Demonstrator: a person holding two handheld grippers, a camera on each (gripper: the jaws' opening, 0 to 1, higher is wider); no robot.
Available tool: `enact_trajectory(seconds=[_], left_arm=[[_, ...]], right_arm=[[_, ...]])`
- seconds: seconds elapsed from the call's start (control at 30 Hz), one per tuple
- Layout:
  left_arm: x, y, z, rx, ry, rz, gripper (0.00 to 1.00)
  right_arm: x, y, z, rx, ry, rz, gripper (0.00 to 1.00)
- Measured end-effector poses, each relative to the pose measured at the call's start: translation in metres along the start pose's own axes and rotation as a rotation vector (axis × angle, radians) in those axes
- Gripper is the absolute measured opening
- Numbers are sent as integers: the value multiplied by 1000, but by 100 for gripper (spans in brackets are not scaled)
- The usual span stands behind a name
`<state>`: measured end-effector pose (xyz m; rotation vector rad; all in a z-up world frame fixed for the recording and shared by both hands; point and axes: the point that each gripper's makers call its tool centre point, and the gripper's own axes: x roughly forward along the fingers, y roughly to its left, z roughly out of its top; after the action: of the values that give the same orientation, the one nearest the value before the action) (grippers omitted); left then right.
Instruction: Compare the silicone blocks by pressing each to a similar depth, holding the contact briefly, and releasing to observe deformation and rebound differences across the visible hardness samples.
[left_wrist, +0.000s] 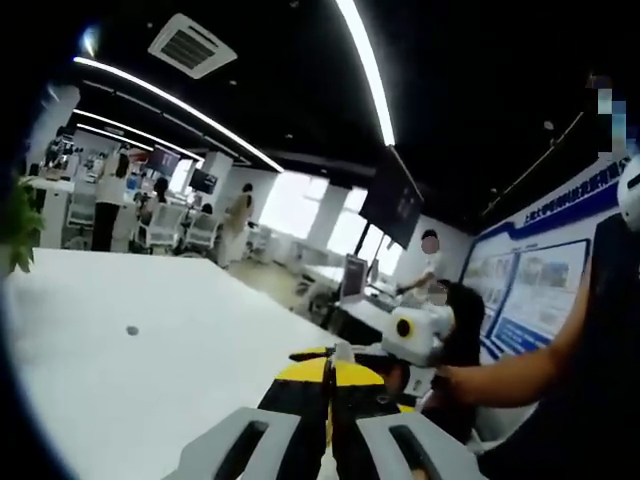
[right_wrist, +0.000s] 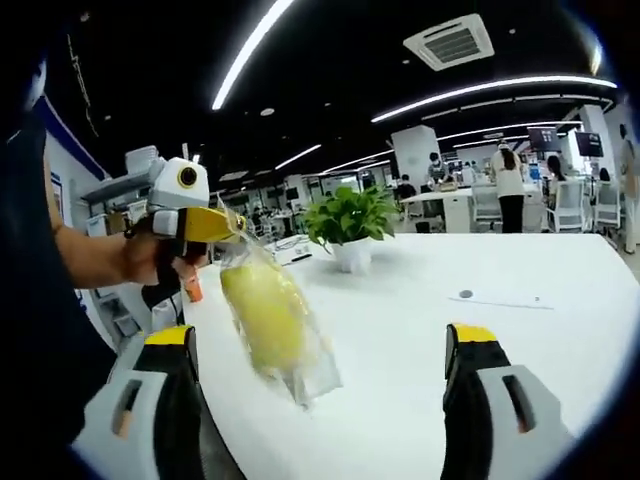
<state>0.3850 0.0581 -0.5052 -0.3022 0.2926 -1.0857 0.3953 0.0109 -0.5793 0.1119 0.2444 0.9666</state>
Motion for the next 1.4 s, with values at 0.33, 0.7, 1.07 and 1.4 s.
enact_trajectory(seconds=[0.33, 0.7, 1.07, 1.4], left_arm=[[11, 6, -11, -40, -3, 6, 0], [18, 31, -46, -101, 17, 82, 0], [34, 25, -71, -125, 48, 59, 0], [47, 31, -92, -149, 89, 60, 0]], right_arm=[[-29, -14, -31, 47, 41, -78, 96], [-55, -28, -56, 17, 51, -181, 96], [-64, -30, -82, 67, 76, -216, 96], [-69, -31, -107, 93, 112, -222, 96]])
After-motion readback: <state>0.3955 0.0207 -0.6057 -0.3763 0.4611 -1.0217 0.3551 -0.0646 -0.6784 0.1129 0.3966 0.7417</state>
